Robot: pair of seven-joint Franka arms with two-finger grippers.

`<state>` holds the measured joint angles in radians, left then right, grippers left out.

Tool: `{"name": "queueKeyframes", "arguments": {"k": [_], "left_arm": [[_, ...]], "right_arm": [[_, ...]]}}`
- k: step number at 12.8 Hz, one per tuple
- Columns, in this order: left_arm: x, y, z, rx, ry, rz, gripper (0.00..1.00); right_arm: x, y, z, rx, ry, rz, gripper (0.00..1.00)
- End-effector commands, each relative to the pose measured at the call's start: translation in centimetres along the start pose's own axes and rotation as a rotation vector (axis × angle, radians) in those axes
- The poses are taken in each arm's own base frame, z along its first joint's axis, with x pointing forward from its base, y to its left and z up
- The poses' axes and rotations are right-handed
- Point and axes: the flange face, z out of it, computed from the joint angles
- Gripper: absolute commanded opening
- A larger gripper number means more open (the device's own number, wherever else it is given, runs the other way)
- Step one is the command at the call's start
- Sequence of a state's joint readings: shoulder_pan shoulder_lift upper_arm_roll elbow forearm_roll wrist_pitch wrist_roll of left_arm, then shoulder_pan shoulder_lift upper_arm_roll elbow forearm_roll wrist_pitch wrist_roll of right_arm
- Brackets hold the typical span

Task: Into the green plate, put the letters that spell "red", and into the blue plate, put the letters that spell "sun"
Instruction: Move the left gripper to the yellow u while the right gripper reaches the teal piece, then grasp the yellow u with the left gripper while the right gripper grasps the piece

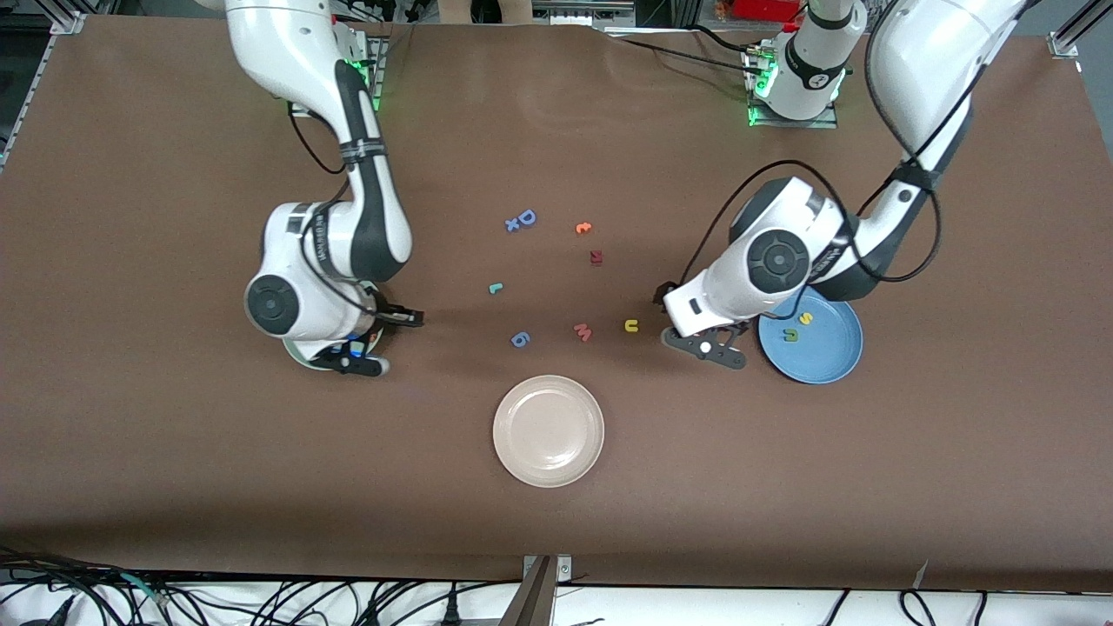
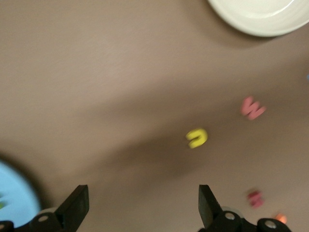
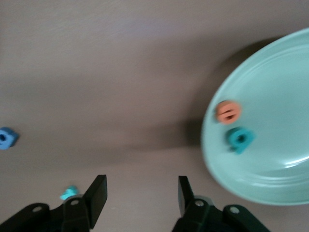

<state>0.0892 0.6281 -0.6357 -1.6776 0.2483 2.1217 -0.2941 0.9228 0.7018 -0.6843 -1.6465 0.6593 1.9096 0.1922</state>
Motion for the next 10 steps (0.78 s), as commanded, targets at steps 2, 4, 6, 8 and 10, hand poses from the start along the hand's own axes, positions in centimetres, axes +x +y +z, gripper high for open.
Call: {"name": "queueKeyframes", "arguments": {"k": [2, 4, 6, 8, 10], "left_arm": [[1.1, 4.5, 4.6, 0.039, 0.044, -0.038, 1.0], [1.2, 5.2, 6.5, 0.06, 0.065, -0.043, 1.0], [1.1, 6.2, 8.2, 0.041, 0.072, -0.048, 1.0], [0.9, 6.6, 9.9, 0.069, 0.069, -0.036, 1.0], [0.6, 6.8, 11.8, 0.089, 0.052, -0.017, 1.0]], "right_arm": [[-3.1, -5.7, 2.7, 0.005, 0.078, 0.145, 0.9], [-4.9, -6.9, 4.5, 0.018, 0.053, 0.234, 0.97], [-6.6, -8.1, 6.5, 0.061, 0.037, 0.303, 0.98], [-8.4, -9.1, 8.4, 0.084, 0.038, 0.369, 0.98], [-8.9, -8.4, 9.5, 0.067, 0.026, 0.394, 0.97]]}}
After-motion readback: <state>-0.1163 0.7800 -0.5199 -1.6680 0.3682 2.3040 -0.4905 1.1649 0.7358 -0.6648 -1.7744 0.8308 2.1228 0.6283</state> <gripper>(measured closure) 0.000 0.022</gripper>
